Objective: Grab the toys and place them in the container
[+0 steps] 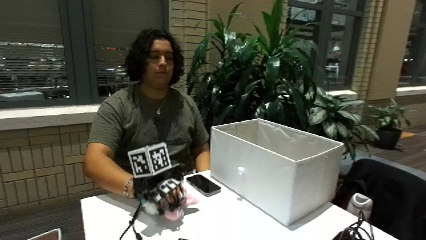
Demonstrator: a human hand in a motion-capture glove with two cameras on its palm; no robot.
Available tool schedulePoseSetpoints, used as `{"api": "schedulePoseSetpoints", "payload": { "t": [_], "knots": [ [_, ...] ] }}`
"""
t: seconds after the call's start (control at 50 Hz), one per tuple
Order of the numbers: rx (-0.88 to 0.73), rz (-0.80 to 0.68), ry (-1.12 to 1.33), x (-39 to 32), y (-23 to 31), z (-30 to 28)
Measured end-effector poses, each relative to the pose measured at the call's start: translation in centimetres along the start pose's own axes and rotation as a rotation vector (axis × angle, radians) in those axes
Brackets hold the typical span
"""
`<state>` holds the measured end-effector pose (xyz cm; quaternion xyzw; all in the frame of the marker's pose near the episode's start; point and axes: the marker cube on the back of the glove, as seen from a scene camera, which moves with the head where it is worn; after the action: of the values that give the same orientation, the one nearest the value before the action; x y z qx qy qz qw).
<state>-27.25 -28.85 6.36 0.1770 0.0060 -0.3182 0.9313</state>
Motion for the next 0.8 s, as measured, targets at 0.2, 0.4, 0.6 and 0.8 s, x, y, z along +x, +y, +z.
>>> {"api": "schedulePoseSetpoints", "payload": {
  "t": [0.2, 0.4, 0.6, 0.8],
  "knots": [
    [0.254, -0.087, -0.151, -4.3, -4.9, -14.5],
    [0.396, -0.328, -0.303, -11.9, -12.9, -26.2],
    [0.303, -0.455, -0.299, -22.1, -22.8, -28.4],
    [0.218, -0.476, -0.213, -28.1, -27.0, -25.9]
  ]
}}
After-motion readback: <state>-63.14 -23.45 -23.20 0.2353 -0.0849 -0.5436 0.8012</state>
